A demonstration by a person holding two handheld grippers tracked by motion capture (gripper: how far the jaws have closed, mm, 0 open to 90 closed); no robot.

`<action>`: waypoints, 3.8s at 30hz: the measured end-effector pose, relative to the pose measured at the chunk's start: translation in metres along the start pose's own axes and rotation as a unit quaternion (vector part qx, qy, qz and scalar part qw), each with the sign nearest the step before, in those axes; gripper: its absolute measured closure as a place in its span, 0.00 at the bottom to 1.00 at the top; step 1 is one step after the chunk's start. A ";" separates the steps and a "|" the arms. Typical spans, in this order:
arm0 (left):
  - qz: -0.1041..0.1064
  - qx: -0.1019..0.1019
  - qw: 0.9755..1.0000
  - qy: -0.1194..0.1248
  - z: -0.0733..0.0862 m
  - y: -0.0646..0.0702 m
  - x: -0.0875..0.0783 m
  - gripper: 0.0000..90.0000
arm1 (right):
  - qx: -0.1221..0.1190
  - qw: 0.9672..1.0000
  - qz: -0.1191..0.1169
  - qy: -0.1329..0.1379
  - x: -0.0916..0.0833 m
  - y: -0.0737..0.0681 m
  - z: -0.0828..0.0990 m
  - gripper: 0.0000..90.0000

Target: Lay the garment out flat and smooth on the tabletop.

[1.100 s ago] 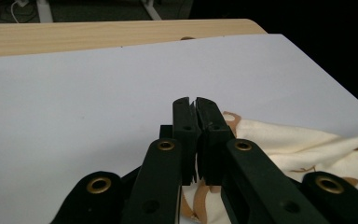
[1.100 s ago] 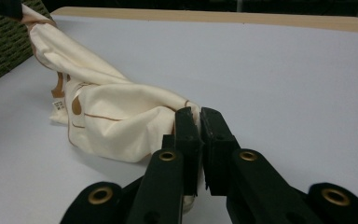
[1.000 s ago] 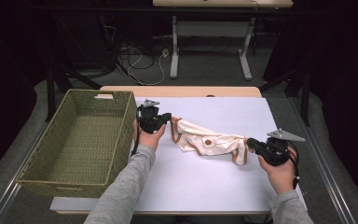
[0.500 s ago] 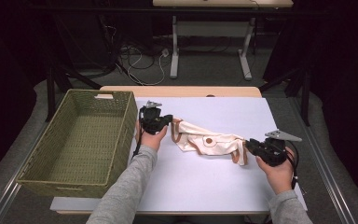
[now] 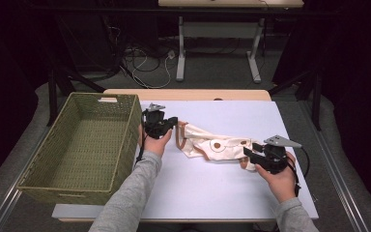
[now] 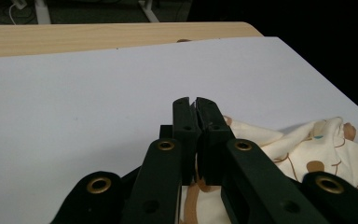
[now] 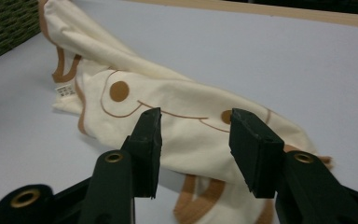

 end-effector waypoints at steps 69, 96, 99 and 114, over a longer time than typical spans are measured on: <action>-0.018 -0.039 0.999 0.004 0.007 -0.019 -0.039 0.98 | -0.031 0.997 -0.016 -0.074 0.040 -0.016 0.015 0.94; 0.061 0.025 0.997 -0.034 0.090 0.025 -0.100 0.98 | 0.020 0.999 0.034 0.001 -0.033 0.021 0.008 0.94; 0.063 0.034 0.996 -0.044 0.104 0.028 -0.099 0.98 | 0.028 0.999 0.033 0.004 -0.036 0.020 0.008 0.94; 0.063 0.050 0.995 -0.059 0.134 0.033 -0.084 0.89 | 0.013 0.999 0.030 -0.010 -0.024 0.015 0.022 0.93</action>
Point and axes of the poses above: each handheld gripper's, and its own axes: x roughly forward along the jaws, z roughly out of its underside, y roughly to its right, the point moved 7 cm from there along x, roughly forward along the jaws, and after that the axes turned 14 degrees about -z, right-handed, at the moved point
